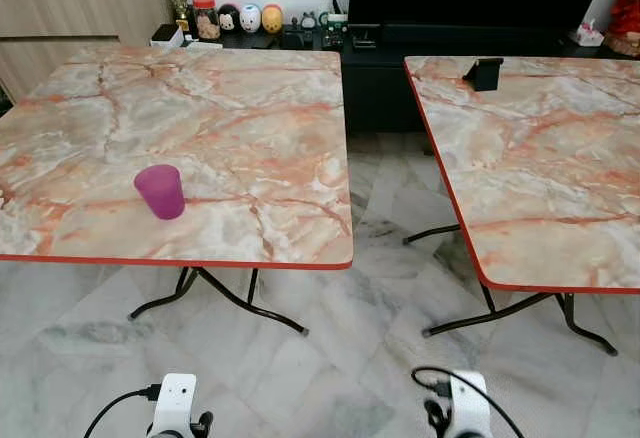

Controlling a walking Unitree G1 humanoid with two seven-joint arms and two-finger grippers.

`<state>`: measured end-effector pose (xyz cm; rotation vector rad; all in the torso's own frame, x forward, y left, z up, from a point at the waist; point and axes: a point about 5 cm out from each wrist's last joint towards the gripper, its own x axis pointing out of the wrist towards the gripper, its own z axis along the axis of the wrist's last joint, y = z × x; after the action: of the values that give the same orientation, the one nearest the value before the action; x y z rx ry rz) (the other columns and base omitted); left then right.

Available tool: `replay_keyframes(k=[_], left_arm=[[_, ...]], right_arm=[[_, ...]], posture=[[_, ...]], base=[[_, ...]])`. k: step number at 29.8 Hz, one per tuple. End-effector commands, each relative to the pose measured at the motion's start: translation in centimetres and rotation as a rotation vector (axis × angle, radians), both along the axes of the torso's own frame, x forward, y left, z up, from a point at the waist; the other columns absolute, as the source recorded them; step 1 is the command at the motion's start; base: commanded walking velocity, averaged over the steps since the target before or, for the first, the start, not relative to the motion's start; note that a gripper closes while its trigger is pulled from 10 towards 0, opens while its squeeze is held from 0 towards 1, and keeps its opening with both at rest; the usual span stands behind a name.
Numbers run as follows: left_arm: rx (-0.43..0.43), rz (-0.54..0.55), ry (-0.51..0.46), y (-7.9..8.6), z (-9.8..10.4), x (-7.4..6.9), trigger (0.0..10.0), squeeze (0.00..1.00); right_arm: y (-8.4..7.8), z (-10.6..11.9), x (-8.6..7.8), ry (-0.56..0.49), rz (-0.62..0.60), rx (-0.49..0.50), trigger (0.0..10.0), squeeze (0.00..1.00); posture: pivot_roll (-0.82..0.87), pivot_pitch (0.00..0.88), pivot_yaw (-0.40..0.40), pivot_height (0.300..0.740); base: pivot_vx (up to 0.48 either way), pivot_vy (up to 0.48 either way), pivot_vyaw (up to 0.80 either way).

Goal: Setting the table

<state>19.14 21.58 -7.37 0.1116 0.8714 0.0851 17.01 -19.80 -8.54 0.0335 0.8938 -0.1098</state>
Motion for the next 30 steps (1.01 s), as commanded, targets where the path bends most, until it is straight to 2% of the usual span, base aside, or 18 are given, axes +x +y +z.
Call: replay_keyframes(k=[1, 11, 16, 30], left_arm=[[-0.002, -0.003, 0.021, 0.0, -0.3, -0.5, 10.0, 0.00], [-0.002, -0.004, 0.022, 0.0, -0.3, -0.5, 10.0, 0.00], [0.003, -0.005, 0.022, 0.1, -0.3, -0.5, 10.0, 0.00], [0.012, -0.019, 0.022, 0.2, -0.3, -0.6, 10.0, 0.00]], right_arm=[[-0.3, 0.1, 0.1, -0.009, -0.017, 0.003, 10.0, 0.00], [-0.3, 0.1, 0.1, -0.011, -0.026, 0.001, 10.0, 0.00], [0.4, 0.0, 0.2, -0.002, -0.018, 0.008, 10.0, 0.00], [0.5, -0.6, -1.0, 0.042, -0.028, 0.019, 10.0, 0.00]], posture=[[0.00, 0.000, -0.010, 0.740], [0.00, 0.000, -0.008, 0.740], [0.01, 0.000, -0.006, 0.740], [0.01, 0.000, 0.000, 0.740]], base=[[0.000, 0.000, 0.00], [0.000, 0.447, 0.00], [0.000, 0.398, 0.00], [0.000, 0.000, 0.00]])
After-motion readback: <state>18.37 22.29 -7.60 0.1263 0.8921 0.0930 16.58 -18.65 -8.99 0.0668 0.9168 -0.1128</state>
